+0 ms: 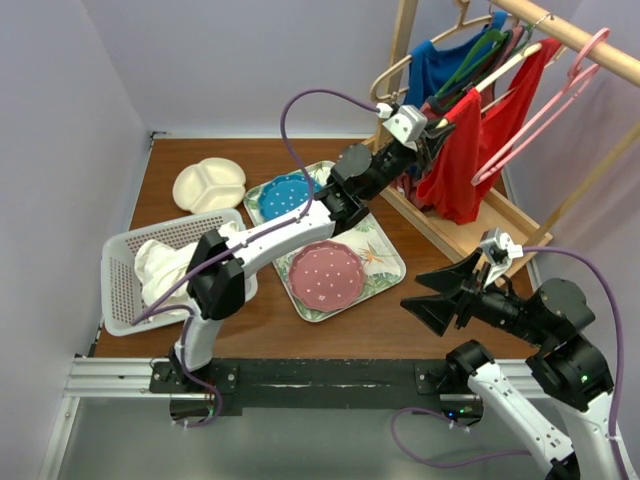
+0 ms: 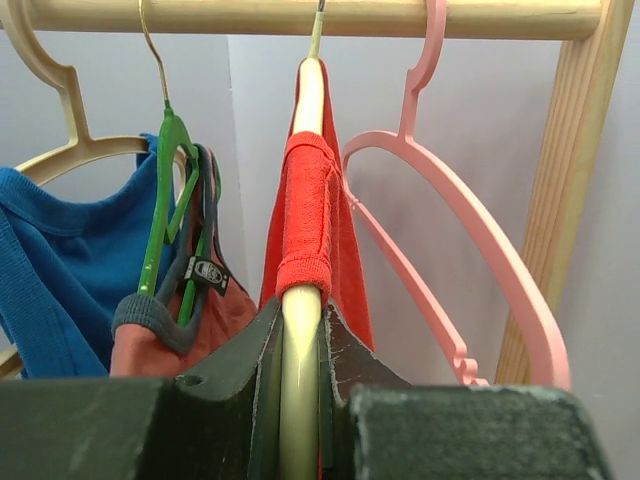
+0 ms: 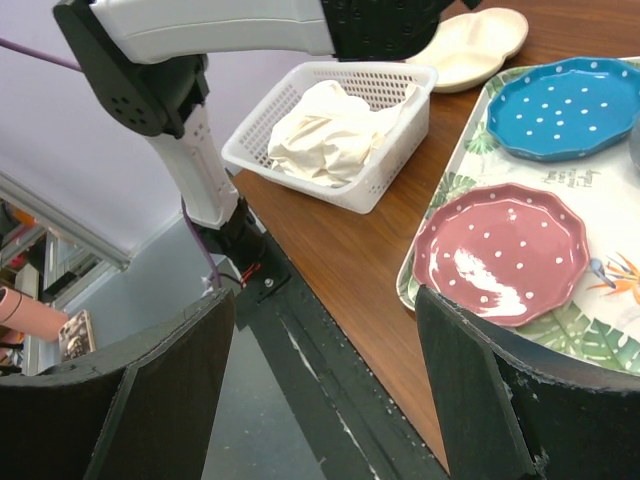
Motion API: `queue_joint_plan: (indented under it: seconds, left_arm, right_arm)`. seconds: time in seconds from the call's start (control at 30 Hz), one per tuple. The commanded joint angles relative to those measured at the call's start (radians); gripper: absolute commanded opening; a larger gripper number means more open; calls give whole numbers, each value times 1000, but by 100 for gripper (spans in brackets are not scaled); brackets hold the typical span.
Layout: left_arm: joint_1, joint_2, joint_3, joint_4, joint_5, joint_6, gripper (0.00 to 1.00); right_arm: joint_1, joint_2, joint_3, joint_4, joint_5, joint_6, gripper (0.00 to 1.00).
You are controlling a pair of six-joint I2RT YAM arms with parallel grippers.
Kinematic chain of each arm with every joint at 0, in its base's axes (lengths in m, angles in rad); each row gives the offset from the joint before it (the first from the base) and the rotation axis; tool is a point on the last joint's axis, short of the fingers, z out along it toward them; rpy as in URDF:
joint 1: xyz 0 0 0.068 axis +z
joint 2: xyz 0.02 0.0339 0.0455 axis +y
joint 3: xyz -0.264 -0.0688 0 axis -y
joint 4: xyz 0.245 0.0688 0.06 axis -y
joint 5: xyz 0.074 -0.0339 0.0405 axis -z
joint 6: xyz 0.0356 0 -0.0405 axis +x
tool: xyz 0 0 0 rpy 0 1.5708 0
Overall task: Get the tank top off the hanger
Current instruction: Pick up the hanger from the clothesline.
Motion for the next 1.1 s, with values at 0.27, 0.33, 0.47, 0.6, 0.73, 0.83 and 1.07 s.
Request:
queue_joint_plan:
  seconds: [0.27,0.33,0.47,0.6,0.73,0.83,1.07]
  left_arm:
    - [29,-307,-269,228,-44,-48,0]
    - [32,-350,-313,202,-42,-51,0]
    - [41,-433,-422,187,-42,-88,0]
    - [53,-548,-536,196,-47,-96,0]
    - [73,-627,-614,210,-30,-119,0]
    - [82,-679,-624,170,-22,-131,0]
    - [85,-780,-719,98,54,-197,0]
  right_arm:
    - [0,217,172,156,71,-12,77]
    - [0,257,206,226,94,-2,77]
    - [0,344,290,278,250,-8,74]
    - [0,423,399,323,389,-52,70]
    - [0,506,509,329,485,-120,70]
    - [2,570,610,318,511,-160,70]
    - [-1,682,679,357,615,-291,60]
